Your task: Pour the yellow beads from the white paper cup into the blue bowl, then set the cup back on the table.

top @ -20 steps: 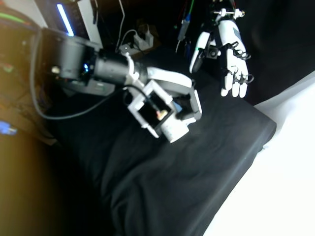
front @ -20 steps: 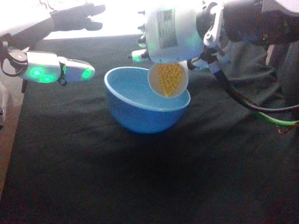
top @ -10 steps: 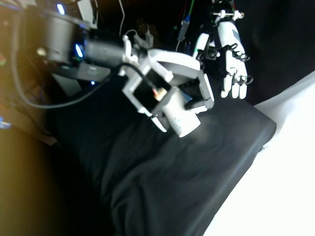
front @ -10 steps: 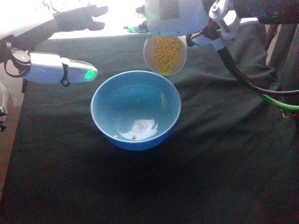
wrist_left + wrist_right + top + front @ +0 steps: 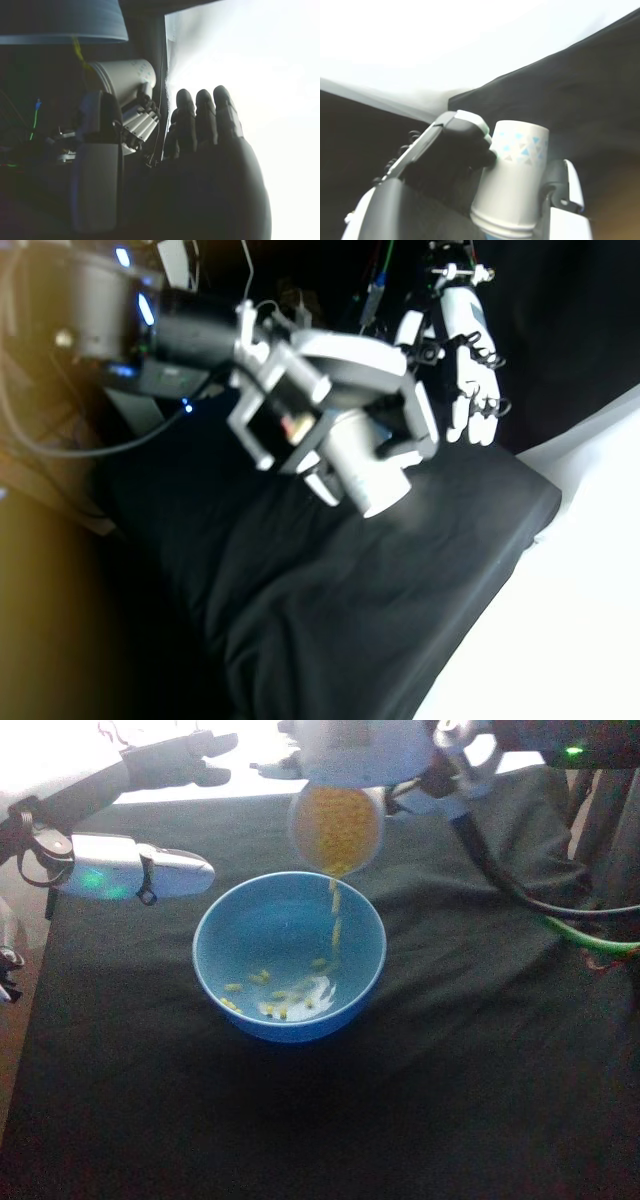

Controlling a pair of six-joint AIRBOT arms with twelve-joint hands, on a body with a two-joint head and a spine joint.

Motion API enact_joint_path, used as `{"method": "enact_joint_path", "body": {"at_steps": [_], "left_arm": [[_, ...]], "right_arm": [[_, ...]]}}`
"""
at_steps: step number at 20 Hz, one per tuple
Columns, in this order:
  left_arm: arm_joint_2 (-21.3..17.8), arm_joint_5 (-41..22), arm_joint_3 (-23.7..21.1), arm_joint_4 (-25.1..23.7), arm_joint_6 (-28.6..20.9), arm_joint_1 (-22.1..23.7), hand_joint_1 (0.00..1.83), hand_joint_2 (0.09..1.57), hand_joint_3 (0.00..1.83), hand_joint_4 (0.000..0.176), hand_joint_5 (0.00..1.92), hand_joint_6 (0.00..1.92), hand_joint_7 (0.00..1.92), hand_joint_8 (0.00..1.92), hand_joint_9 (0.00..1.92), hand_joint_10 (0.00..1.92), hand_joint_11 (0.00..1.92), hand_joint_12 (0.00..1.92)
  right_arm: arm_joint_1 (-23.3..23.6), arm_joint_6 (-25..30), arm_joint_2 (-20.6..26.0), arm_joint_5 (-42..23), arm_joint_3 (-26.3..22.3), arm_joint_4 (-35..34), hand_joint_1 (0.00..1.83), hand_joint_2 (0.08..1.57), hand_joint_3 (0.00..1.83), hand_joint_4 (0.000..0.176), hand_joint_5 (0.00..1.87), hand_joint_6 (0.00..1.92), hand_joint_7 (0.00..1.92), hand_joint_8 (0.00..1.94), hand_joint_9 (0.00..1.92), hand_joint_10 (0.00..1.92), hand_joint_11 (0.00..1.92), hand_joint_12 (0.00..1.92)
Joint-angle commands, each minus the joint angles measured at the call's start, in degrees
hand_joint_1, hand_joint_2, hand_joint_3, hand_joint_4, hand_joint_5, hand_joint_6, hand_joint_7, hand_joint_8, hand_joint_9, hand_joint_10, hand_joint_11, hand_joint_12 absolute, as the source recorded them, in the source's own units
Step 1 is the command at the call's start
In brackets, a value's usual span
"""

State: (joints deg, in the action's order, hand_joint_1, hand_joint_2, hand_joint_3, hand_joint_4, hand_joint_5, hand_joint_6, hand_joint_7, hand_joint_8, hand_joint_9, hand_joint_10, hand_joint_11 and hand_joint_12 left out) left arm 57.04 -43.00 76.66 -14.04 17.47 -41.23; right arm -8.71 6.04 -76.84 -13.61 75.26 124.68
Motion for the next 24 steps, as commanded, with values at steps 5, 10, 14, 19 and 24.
{"method": "enact_joint_path", "body": {"at_steps": [5,10,14,19,24], "left_arm": [[0.4,-6.7,0.5,1.9,-0.4,0.9,0.9,1.09,0.0,0.0,0.14,0.0,0.39,0.0,0.2,0.0,0.0,0.25],[0.4,-6.6,0.5,1.8,-0.4,0.9,0.91,1.09,0.0,0.0,0.13,0.0,0.38,0.0,0.2,0.0,0.0,0.26],[0.4,-6.6,0.5,1.8,-0.5,0.9,0.89,1.09,0.0,0.0,0.13,0.0,0.38,0.0,0.21,0.0,0.0,0.26],[0.4,-6.6,0.5,1.7,-0.5,0.9,0.88,1.1,0.0,0.0,0.11,0.0,0.36,0.0,0.19,0.0,0.0,0.24],[0.4,-6.6,0.5,1.7,-0.5,1.0,0.88,1.1,0.0,0.0,0.12,0.0,0.35,0.0,0.18,0.0,0.0,0.22]], "right_arm": [[1.0,-1.2,0.1,3.1,0.0,-0.1,1.11,1.07,0.76,0.0,0.4,1.85,0.7,1.94,0.8,1.92,0.98,1.92],[1.0,-1.2,0.4,2.4,-0.2,1.7,1.11,1.07,0.76,0.0,0.4,1.85,0.7,1.94,0.8,1.92,0.98,1.92],[0.9,-1.2,0.3,2.2,-0.2,2.0,1.11,1.07,0.76,0.0,0.4,1.85,0.7,1.94,0.8,1.92,0.98,1.92],[0.4,-1.2,-0.1,2.0,-0.2,2.7,1.11,1.07,0.76,0.0,0.4,1.85,0.7,1.94,0.8,1.92,0.98,1.92],[0.2,-1.2,-0.2,1.9,-0.2,3.1,1.11,1.07,0.76,0.0,0.4,1.85,0.7,1.94,0.8,1.92,0.98,1.92]]}}
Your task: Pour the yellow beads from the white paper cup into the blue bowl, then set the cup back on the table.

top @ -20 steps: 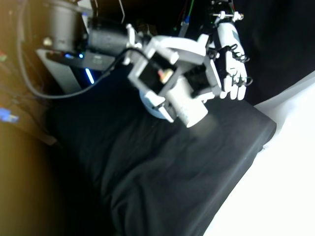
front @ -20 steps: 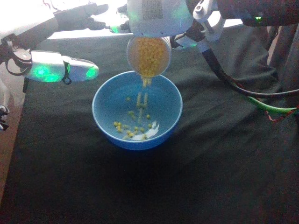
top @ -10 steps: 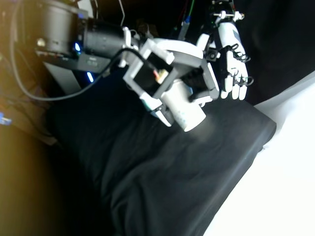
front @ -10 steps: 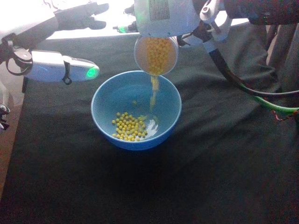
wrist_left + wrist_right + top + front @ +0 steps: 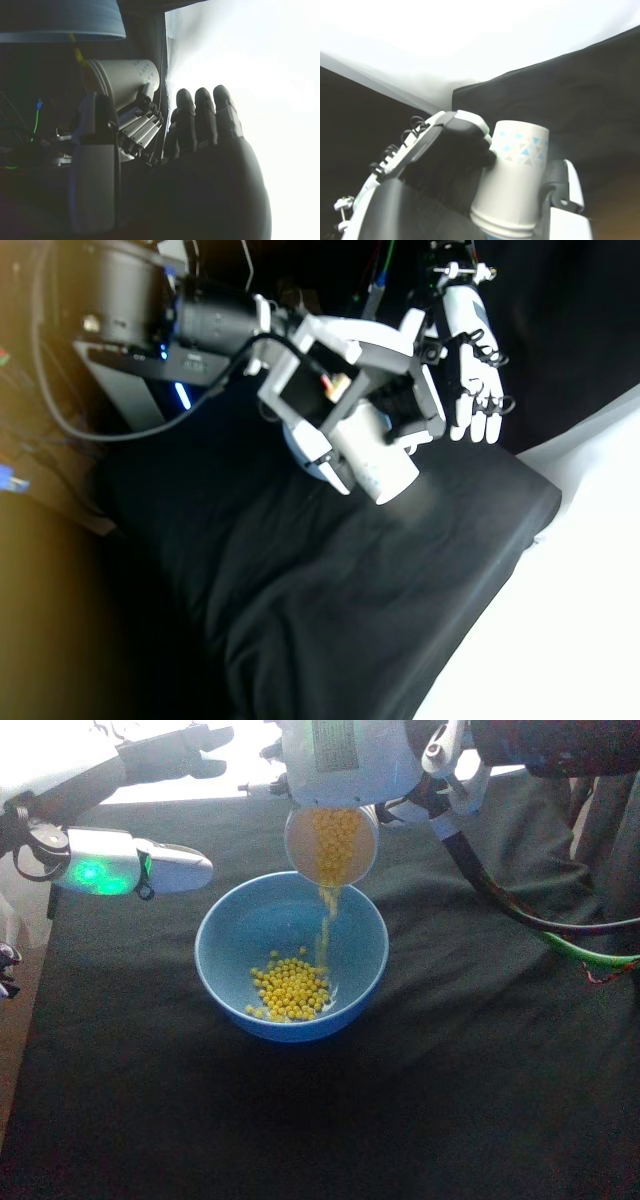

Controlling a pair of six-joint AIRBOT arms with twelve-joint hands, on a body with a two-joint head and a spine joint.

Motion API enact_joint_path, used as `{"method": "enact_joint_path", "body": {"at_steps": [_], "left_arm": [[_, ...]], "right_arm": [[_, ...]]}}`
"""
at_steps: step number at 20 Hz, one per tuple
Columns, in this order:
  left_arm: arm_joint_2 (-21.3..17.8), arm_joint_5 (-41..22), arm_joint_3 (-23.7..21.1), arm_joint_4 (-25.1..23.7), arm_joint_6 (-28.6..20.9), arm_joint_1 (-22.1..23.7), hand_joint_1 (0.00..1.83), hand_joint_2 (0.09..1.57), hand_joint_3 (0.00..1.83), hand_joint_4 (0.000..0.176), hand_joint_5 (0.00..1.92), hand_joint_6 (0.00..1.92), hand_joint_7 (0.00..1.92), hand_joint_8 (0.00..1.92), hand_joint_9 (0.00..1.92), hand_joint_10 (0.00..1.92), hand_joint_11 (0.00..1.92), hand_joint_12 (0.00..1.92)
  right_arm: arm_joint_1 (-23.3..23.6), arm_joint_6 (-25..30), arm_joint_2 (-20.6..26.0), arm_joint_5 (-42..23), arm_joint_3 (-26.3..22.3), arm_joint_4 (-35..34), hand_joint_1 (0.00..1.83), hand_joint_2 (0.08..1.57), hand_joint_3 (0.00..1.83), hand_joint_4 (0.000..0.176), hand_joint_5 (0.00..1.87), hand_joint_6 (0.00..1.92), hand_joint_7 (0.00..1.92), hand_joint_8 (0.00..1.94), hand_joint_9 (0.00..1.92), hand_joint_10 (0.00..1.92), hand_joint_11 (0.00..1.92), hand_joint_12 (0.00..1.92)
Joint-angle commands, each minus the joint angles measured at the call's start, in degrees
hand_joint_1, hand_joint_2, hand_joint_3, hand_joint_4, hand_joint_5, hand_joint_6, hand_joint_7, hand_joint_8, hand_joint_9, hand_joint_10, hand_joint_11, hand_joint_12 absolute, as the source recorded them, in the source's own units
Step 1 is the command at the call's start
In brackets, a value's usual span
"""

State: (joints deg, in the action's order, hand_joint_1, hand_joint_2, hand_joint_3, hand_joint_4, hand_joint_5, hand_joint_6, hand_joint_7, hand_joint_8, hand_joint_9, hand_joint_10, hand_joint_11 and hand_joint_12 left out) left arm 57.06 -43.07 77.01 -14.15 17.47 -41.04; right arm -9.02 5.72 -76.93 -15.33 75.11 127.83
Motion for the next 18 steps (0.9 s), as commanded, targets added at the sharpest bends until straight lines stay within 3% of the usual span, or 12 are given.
{"method": "enact_joint_path", "body": {"at_steps": [1,9,18], "left_arm": [[0.4,-6.5,0.1,1.7,-0.5,0.9,0.88,1.1,0.0,0.0,0.12,0.0,0.35,0.0,0.18,0.0,0.0,0.22],[0.4,-6.2,0.1,1.4,-0.5,1.1,0.91,1.11,0.0,0.0,0.15,0.0,0.32,0.0,0.22,0.01,0.0,0.37],[0.4,-6.1,0.1,1.3,-0.5,1.1,0.92,1.1,0.0,0.0,0.15,0.0,0.32,0.0,0.2,0.0,0.0,0.33]], "right_arm": [[0.4,-0.9,-0.2,3.7,0.0,0.0,1.11,1.07,0.76,0.0,0.4,1.85,0.7,1.94,0.8,1.92,0.98,1.92],[-0.4,-0.9,-0.4,3.4,0.0,0.7,1.11,1.07,0.76,0.0,0.4,1.85,0.7,1.94,0.8,1.92,0.98,1.92],[-0.6,-0.9,-0.6,3.4,0.5,0.9,1.11,1.07,0.76,0.0,0.4,1.85,0.7,1.94,0.8,1.92,0.98,1.92]]}}
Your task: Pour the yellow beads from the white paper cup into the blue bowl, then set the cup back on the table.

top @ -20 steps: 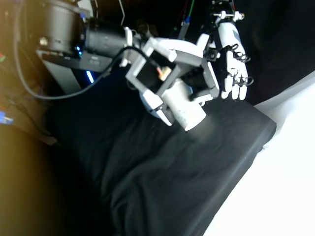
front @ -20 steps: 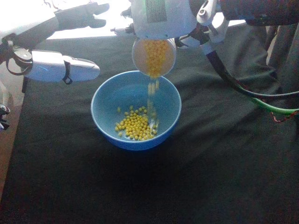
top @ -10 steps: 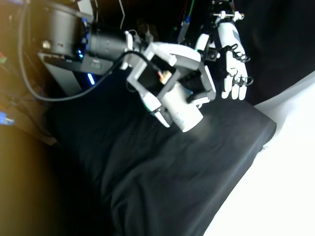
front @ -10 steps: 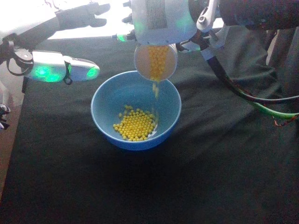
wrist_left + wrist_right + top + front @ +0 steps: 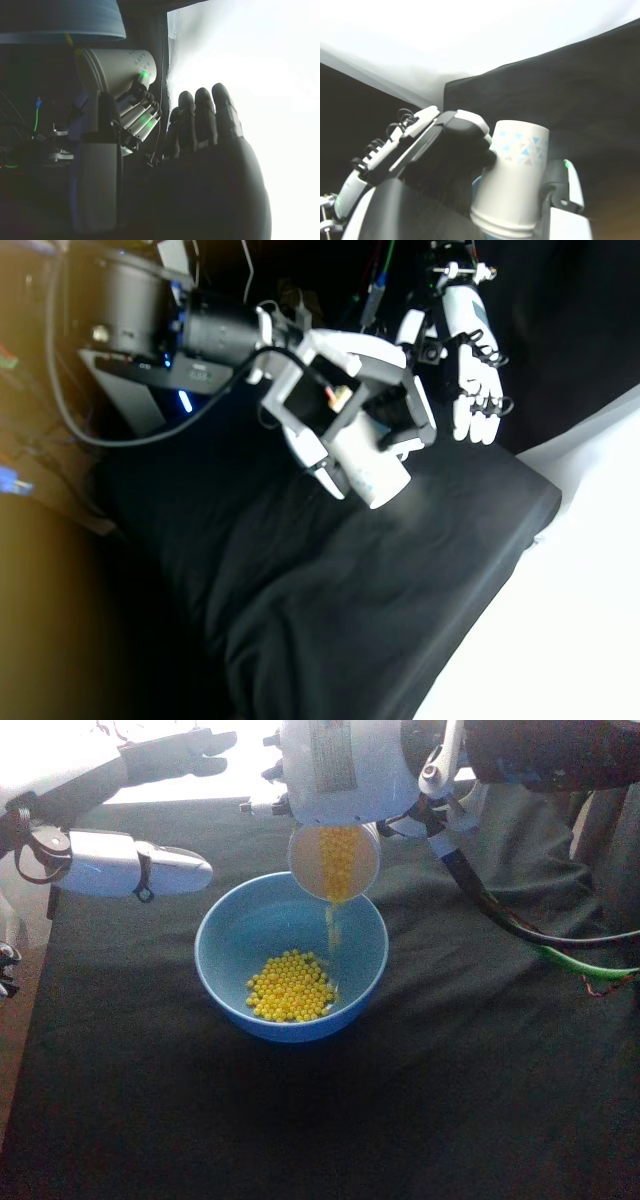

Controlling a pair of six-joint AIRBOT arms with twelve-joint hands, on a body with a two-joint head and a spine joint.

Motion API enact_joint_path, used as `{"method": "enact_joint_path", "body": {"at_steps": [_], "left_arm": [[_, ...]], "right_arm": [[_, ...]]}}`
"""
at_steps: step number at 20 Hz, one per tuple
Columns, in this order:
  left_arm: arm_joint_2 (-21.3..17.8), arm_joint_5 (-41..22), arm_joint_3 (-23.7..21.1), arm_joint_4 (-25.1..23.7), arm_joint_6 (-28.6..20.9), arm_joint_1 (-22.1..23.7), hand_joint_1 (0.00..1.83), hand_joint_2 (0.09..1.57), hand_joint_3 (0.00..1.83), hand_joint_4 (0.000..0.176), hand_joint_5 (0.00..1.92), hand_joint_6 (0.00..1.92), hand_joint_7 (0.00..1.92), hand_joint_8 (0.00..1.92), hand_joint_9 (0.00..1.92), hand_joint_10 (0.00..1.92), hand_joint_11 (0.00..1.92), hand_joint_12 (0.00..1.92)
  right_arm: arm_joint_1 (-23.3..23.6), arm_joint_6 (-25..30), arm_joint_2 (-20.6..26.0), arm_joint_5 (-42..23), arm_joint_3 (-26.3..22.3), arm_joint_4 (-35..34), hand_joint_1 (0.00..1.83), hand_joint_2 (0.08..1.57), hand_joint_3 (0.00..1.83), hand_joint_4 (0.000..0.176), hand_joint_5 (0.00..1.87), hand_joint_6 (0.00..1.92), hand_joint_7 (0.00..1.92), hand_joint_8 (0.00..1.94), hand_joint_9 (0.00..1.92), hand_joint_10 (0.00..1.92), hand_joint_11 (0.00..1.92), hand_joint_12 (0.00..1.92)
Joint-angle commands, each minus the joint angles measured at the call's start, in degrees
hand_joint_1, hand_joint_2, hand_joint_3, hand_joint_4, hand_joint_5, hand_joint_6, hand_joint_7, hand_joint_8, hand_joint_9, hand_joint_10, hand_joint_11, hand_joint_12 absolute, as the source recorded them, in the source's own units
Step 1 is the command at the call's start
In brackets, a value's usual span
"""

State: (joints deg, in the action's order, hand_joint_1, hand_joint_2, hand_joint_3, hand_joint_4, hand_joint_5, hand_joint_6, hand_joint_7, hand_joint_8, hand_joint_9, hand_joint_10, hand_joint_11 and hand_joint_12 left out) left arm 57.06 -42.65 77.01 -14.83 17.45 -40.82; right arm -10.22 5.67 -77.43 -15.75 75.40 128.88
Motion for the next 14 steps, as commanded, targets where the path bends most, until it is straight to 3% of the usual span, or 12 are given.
{"method": "enact_joint_path", "body": {"at_steps": [1,14], "left_arm": [[0.4,-6.5,0.1,1.9,-0.5,0.9,0.91,1.1,0.0,0.0,0.15,0.0,0.32,0.0,0.19,0.0,0.0,0.31],[0.4,-6.2,0.2,1.6,-0.5,1.1,0.91,1.1,0.0,0.0,0.15,0.0,0.36,0.01,0.19,0.0,0.0,0.25]], "right_arm": [[0.6,-0.9,-0.2,3.8,0.3,-0.1,1.11,1.07,0.76,0.0,0.4,1.85,0.7,1.94,0.8,1.92,0.98,1.92],[0.6,-0.9,-0.4,3.4,0.3,0.8,1.11,1.07,0.76,0.0,0.4,1.85,0.7,1.94,0.8,1.92,0.98,1.92]]}}
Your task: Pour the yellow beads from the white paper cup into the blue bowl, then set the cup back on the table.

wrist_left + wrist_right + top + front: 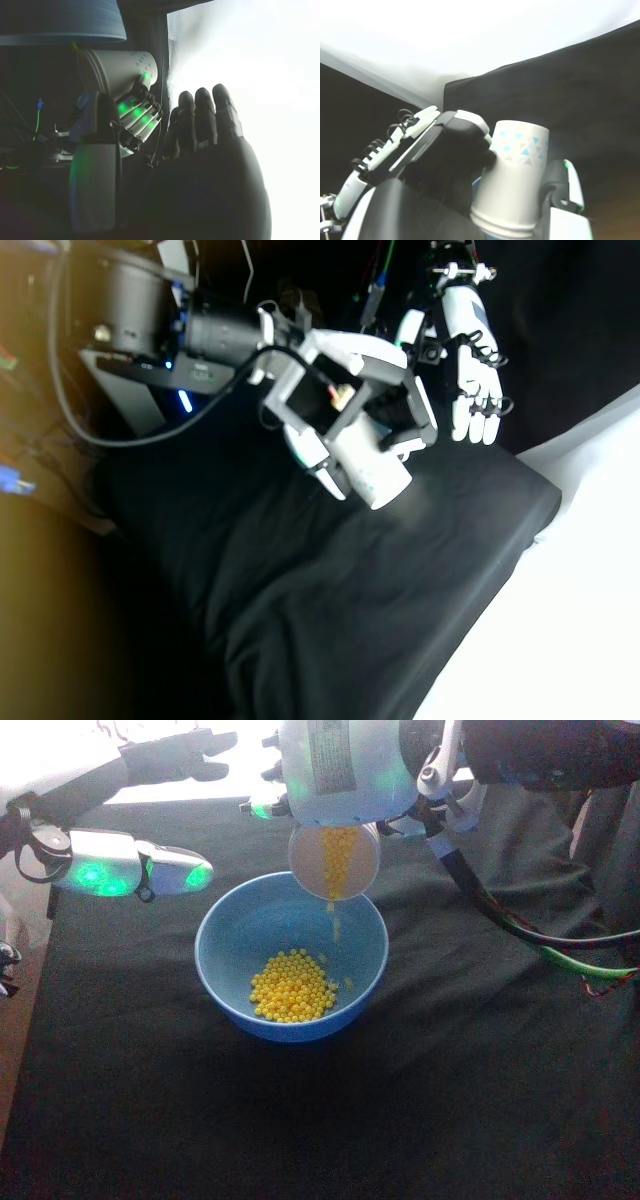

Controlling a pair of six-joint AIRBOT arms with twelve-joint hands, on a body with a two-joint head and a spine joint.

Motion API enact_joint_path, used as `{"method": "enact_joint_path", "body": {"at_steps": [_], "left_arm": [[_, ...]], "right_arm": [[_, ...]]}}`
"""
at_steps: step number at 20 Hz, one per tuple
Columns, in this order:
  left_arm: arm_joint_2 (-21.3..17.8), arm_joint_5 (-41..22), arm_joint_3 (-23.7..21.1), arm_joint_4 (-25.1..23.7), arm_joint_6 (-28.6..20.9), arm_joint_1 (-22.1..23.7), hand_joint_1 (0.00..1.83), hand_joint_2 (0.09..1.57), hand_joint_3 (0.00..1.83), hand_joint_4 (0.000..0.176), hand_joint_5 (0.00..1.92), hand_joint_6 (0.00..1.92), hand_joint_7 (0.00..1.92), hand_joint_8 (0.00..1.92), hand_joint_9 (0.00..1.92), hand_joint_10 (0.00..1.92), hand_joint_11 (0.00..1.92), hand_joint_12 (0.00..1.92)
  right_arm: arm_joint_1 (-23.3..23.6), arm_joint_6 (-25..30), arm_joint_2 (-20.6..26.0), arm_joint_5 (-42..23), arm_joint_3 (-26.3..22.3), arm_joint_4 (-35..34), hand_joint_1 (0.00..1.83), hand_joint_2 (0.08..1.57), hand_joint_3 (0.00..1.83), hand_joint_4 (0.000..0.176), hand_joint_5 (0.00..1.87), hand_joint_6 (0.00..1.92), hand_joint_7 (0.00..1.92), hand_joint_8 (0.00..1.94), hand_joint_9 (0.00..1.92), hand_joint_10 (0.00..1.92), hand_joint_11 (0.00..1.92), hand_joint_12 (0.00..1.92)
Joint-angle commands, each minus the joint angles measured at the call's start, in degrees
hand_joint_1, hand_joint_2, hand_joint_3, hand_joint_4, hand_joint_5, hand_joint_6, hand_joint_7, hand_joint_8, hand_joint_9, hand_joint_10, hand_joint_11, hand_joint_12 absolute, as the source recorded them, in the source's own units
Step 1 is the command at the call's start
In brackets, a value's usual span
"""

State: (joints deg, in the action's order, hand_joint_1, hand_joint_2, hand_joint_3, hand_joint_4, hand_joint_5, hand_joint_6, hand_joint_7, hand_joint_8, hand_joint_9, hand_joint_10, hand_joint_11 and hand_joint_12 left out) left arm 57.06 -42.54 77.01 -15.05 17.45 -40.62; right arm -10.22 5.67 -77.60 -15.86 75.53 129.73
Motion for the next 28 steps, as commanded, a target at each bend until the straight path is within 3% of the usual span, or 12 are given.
{"method": "enact_joint_path", "body": {"at_steps": [1,7,21,28], "left_arm": [[0.4,-6.3,0.2,1.8,-0.5,0.9,0.89,1.1,0.0,0.0,0.15,0.0,0.35,0.0,0.18,0.0,0.0,0.25],[0.4,-6.1,0.2,1.6,-0.5,1.0,0.9,1.11,0.0,0.0,0.16,0.0,0.33,0.01,0.2,0.0,0.0,0.31],[0.5,-5.4,0.2,0.9,-0.5,1.4,0.9,1.11,0.0,0.0,0.12,0.0,0.36,0.0,0.16,0.0,0.0,0.03],[0.6,-5.4,0.3,0.9,-0.5,1.4,0.91,1.1,0.0,0.0,0.13,0.0,0.36,0.0,0.15,0.0,0.01,0.02]], "right_arm": [[0.6,-0.9,-0.2,3.4,0.1,0.1,1.11,1.07,0.76,0.0,0.4,1.85,0.7,1.94,0.8,1.92,0.98,1.92],[0.6,-0.9,-0.2,3.4,0.2,0.5,1.11,1.07,0.76,0.0,0.4,1.85,0.7,1.94,0.8,1.92,0.98,1.92],[0.6,-0.9,0.0,3.5,0.4,3.8,1.11,1.07,0.76,0.0,0.4,1.85,0.7,1.94,0.8,1.92,0.98,1.92],[0.9,-0.9,0.0,3.5,0.5,4.0,1.11,1.07,0.76,0.0,0.4,1.85,0.7,1.94,0.8,1.92,0.98,1.92]]}}
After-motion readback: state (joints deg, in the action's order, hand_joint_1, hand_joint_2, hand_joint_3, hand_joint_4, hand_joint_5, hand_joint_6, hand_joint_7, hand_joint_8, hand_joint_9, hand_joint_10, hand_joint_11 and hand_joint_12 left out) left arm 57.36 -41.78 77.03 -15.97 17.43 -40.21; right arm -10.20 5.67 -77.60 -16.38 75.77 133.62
